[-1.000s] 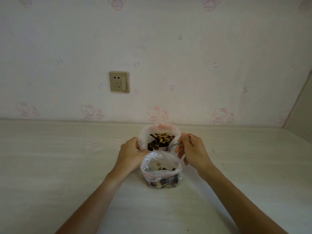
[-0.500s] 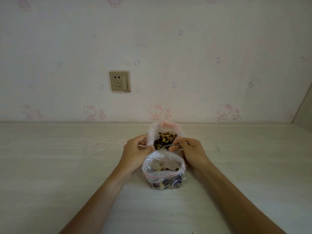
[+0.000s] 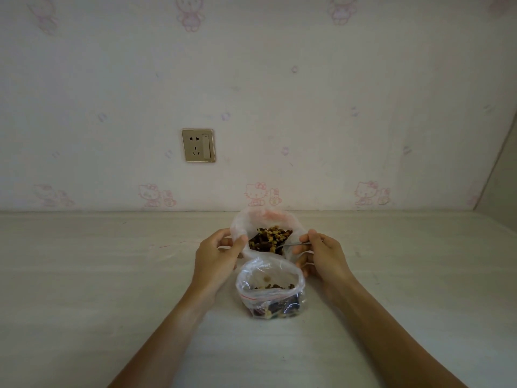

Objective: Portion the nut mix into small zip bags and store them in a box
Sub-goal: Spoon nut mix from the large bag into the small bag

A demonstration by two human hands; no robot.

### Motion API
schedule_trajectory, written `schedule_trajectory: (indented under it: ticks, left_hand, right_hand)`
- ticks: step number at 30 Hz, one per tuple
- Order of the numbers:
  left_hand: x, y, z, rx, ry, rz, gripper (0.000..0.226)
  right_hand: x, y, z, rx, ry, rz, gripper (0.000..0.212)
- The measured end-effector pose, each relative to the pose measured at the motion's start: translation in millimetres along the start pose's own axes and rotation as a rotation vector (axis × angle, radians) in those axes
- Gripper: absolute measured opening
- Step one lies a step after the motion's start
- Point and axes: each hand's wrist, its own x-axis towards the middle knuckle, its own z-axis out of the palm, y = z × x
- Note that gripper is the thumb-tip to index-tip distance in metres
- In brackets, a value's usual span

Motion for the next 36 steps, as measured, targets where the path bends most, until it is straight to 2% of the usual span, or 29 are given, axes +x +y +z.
schedule_trajectory:
  ticks: [4,7,10,13,17,24,26,29,33,34,36]
  left_hand:
    - [-3,0,-6,0.025,0.098,-0.039,0.024]
    - [-8,3,-11,0.069,0.119,-0.012,0.022]
    - [-17,8,-14,0.139,0.048,0.020,0.019]
    - [-28,11,-16,0.241,-0.065,0.044,0.029]
    - [-42,12,-18,0.282,-0.113,0.020,0.035]
    - [-57,12,-15,0.242,-0.167,0.000,0.019]
    - [-57,13,-15,0.248,-0.167,0.013,0.016]
    - [-58,16,-15,0.198,-0.194,-0.011,0.013]
    - [-56,18,-16,0.119,-0.205,-0.068,0.011]
    - [-55,18,-15,0.114,-0.197,-0.074,0.012]
    - [-54,19,-15,0.106,-0.173,-0.090,0.012]
  right_hand:
    - [-6,-10,-3,-0.091,0.003,-0.036,0.038]
    - [-10,-17,-5,-0.144,0.001,-0.086,0.038]
    - [-17,-26,-6,-0.155,-0.008,-0.110,0.037]
    - [-28,-38,-8,-0.146,-0.031,-0.137,0.036]
    - [-51,-51,-17,-0.113,-0.092,-0.176,0.037]
    - [-83,-44,-33,-0.203,-0.160,-0.174,0.041]
    - [-87,-37,-36,-0.297,-0.182,-0.247,0.042]
    - [-93,-34,-42,-0.550,-0.211,-0.473,0.042]
    - [-105,-39,-51,-1.172,-0.293,-0.856,0.051]
    - [-108,-41,-51,-1.264,-0.318,-0.931,0.055]
    - [-111,-45,-51,-1.307,-0.361,-1.016,0.065]
